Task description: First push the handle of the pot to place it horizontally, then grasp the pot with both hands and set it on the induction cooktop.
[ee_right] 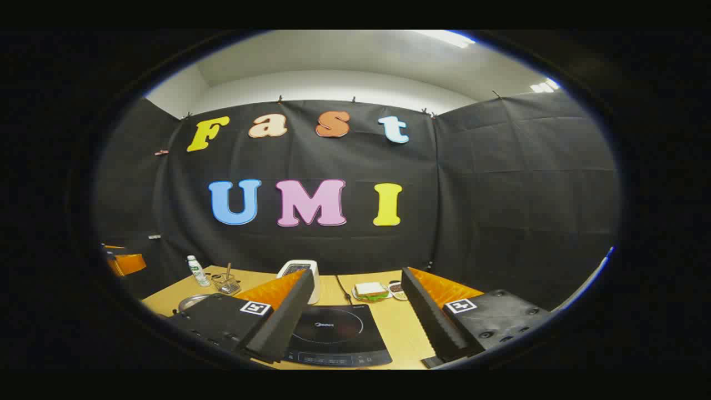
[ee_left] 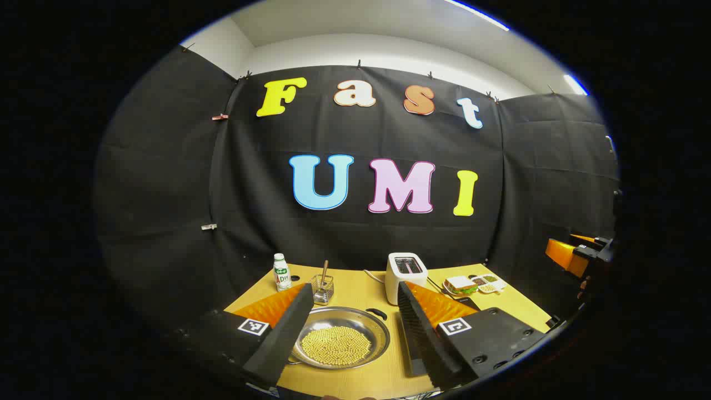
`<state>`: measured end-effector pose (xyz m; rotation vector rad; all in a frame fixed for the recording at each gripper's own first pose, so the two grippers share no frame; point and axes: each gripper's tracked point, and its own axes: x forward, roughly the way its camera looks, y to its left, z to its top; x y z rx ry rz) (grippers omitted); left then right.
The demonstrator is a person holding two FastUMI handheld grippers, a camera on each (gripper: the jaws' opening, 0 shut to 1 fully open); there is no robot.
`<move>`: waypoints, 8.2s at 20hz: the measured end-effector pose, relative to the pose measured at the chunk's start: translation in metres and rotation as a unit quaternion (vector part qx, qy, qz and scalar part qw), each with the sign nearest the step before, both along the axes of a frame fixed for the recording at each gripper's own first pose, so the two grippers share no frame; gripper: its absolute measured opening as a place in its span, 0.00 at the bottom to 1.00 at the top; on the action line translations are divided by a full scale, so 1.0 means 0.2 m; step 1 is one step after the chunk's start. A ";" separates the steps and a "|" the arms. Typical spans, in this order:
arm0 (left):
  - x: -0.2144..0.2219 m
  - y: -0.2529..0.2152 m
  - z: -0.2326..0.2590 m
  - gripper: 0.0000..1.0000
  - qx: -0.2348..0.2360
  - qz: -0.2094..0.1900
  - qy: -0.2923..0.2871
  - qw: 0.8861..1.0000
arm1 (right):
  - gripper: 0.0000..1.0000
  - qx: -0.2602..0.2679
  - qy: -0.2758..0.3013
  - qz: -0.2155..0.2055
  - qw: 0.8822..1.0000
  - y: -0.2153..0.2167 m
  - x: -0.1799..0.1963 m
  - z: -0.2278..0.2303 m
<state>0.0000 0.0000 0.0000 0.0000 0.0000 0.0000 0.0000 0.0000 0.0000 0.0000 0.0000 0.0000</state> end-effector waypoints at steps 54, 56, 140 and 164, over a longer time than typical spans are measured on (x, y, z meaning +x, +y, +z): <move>0.09 0.40 -1.03 0.05 -0.119 -0.039 0.286 0.950 | 0.98 -0.025 0.083 0.037 0.996 0.23 0.04 -0.32; 0.10 0.42 -1.12 0.05 -0.129 -0.046 0.305 0.943 | 0.98 -0.018 0.083 0.042 0.995 0.26 0.04 -0.31; 1.00 1.29 -1.20 0.96 -0.059 0.022 0.328 0.943 | 1.00 -0.002 0.343 0.166 0.924 1.22 0.52 -1.37; 1.27 1.15 -1.69 0.79 -0.125 -0.025 0.360 0.924 | 0.86 0.010 0.426 0.179 0.887 1.57 0.63 -1.99</move>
